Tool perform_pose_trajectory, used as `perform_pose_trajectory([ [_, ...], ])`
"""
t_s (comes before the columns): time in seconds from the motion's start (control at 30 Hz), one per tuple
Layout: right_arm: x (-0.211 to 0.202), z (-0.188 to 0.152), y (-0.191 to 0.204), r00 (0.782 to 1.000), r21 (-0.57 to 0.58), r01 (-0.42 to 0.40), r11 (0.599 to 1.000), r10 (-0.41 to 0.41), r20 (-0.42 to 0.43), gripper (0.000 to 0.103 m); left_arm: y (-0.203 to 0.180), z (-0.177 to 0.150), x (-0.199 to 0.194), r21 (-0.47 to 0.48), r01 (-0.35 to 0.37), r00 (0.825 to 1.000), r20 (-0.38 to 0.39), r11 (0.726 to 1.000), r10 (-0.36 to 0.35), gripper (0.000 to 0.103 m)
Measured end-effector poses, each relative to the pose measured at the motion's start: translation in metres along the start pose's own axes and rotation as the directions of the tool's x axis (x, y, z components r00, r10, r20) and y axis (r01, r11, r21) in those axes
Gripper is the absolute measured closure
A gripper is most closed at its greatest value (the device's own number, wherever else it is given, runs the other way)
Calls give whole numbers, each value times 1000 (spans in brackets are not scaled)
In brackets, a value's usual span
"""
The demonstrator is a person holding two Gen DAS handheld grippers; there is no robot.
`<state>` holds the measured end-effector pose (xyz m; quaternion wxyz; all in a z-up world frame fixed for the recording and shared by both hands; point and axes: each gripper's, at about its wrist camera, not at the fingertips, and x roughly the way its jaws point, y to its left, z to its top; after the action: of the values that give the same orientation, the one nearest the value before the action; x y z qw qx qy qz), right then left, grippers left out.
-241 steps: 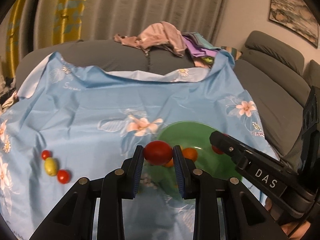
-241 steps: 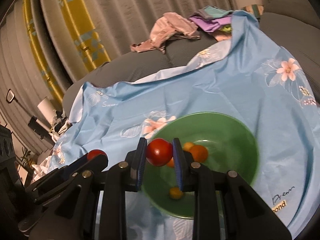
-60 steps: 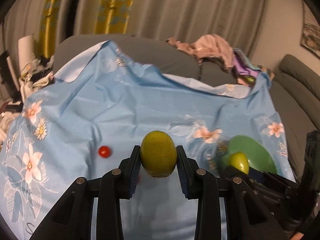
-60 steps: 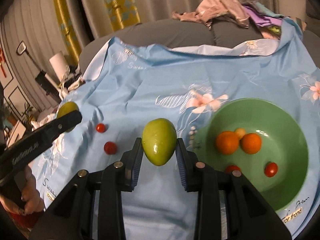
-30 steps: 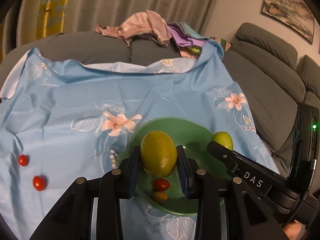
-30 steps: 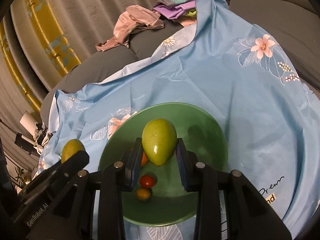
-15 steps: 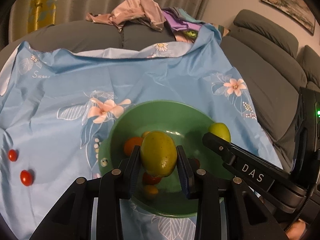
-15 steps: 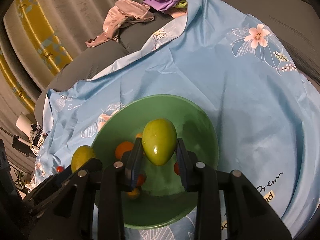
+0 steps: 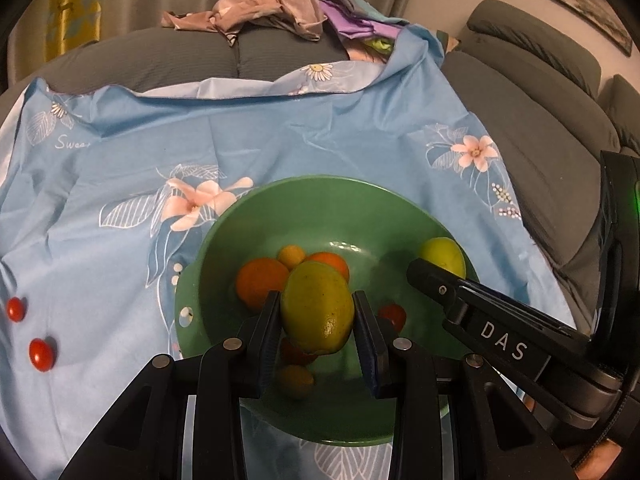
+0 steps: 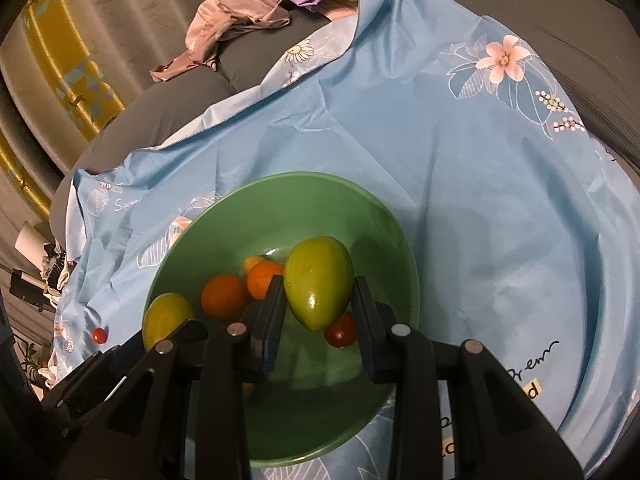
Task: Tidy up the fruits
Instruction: 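Lower both fruits into the green bowl and open both grippers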
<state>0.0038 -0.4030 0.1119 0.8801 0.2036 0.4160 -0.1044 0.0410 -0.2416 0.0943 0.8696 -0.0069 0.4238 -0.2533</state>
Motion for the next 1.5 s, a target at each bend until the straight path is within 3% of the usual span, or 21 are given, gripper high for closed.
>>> perform_pose_trajectory([
  [0.87, 6, -1, 8, 997, -62, 70, 996, -71, -14, 69, 0, -4, 13, 8, -22, 999, -42, 1000, 23, 68],
  [1.4, 5, -1, 13, 998, -69, 59, 996, -60, -13, 68, 8, -4, 11, -12, -6, 999, -50, 1000, 6, 68],
  [1.47, 3, 0, 14, 999, -64, 46, 997, -47, -4, 55, 9, -3, 5, -10, -7, 999, -39, 1000, 7, 68],
  [1.5, 1, -1, 15, 999, -65, 43, 997, -43, 0, 53, 10, -3, 2, -9, -10, 999, -37, 1000, 9, 67],
])
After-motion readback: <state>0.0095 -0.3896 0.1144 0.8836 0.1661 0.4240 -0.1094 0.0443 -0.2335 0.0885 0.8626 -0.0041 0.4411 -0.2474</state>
